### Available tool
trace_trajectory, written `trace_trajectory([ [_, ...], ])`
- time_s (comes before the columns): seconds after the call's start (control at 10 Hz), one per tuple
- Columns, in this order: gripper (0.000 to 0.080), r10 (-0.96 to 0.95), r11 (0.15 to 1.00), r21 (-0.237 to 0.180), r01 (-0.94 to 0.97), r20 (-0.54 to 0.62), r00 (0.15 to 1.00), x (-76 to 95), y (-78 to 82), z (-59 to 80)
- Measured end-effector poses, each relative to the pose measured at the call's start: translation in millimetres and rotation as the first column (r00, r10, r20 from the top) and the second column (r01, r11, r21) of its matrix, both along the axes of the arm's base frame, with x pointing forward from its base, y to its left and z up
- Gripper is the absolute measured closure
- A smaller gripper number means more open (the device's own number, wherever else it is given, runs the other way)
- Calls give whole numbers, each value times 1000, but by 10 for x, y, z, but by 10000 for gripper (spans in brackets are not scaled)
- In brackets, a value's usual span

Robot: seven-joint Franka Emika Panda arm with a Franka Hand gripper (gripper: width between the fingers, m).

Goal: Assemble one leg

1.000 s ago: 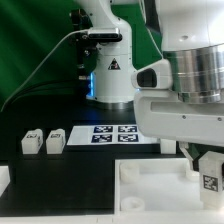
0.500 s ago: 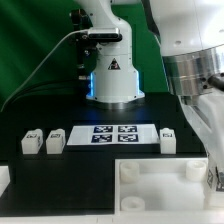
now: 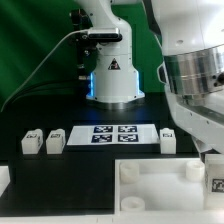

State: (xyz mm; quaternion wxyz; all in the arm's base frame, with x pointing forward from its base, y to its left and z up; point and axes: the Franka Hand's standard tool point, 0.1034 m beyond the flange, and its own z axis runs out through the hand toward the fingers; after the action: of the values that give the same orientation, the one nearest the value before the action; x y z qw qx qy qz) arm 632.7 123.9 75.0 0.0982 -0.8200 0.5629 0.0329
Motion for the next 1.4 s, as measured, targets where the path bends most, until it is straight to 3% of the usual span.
trace_trajectory([
  [0.2,153,260,965,-35,-259,42,965,4,1,3],
  [0.3,153,302,953,-39,-300,49,952,3,-6,-2],
  [0.4,151,476,879,-70,-472,60,877,-5,-25,-5],
  [0.6,151,800,597,-144,-789,37,599,44,-48,22],
  [0.7,151,875,481,-167,-861,27,484,39,-31,15],
  [0.8,151,885,464,-166,-870,31,465,35,-39,10],
  [1.0,398,867,495,-163,-854,30,497,35,-39,9],
  [1.1,398,840,539,-159,-827,27,542,37,-50,9],
  [1.2,501,782,618,-151,-771,21,623,35,-65,3],
  [1.4,501,593,799,-128,-588,10,805,39,-85,5],
])
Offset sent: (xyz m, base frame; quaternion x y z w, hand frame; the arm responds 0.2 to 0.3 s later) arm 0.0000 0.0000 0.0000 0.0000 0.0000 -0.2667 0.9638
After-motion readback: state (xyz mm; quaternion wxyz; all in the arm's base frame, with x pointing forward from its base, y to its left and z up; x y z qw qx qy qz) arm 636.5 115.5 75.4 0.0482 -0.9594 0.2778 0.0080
